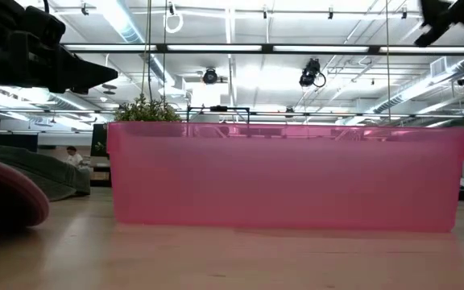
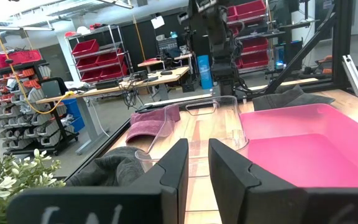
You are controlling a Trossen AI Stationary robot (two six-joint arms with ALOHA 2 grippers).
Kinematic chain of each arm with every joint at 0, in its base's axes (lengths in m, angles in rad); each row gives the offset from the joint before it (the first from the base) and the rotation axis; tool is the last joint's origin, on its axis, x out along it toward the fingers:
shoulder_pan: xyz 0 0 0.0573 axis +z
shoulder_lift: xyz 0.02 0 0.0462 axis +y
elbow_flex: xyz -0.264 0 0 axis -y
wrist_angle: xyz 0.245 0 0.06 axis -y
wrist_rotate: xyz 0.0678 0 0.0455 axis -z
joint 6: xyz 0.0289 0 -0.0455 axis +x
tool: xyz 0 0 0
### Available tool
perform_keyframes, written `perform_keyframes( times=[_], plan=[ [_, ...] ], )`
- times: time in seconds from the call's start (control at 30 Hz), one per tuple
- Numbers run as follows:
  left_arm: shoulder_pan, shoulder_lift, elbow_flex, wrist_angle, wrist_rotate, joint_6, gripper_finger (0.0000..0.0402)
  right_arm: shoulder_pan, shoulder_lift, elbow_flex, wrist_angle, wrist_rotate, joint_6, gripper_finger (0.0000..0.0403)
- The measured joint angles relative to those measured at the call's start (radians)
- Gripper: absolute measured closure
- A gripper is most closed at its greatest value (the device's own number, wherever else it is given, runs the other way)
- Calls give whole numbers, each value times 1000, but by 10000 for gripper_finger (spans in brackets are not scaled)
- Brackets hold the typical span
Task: Pick & Place hat
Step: Put the bottom right black cap into the transparent bin
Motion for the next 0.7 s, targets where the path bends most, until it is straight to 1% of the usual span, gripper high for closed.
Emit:
perform_keyframes(
  times=[0.17, 0.23, 0.3, 0.43, 0.5, 0.57, 0.63, 0.7],
  plan=[
    [0, 0, 0, 0, 0, 0, 335, 0, 0, 0, 298, 0, 160, 150],
    [0, 0, 0, 0, 0, 0, 335, 0, 0, 0, 358, -25, 158, 150],
    [0, 0, 0, 0, 0, 0, 335, 0, 0, 0, 381, -69, 108, 150],
    [0, 0, 0, 0, 0, 0, 335, 0, 0, 0, 386, -123, -35, 150],
    [0, 0, 0, 0, 0, 0, 335, 0, 0, 0, 386, -186, -136, 150],
    [0, 0, 0, 0, 0, 0, 335, 0, 0, 0, 380, -272, -234, 150],
    [0, 0, 0, 0, 0, 0, 335, 0, 0, 0, 370, -348, -299, 150],
    [0, 0, 0, 0, 0, 0, 335, 0, 0, 0, 355, -368, -326, 150]
  ],
)
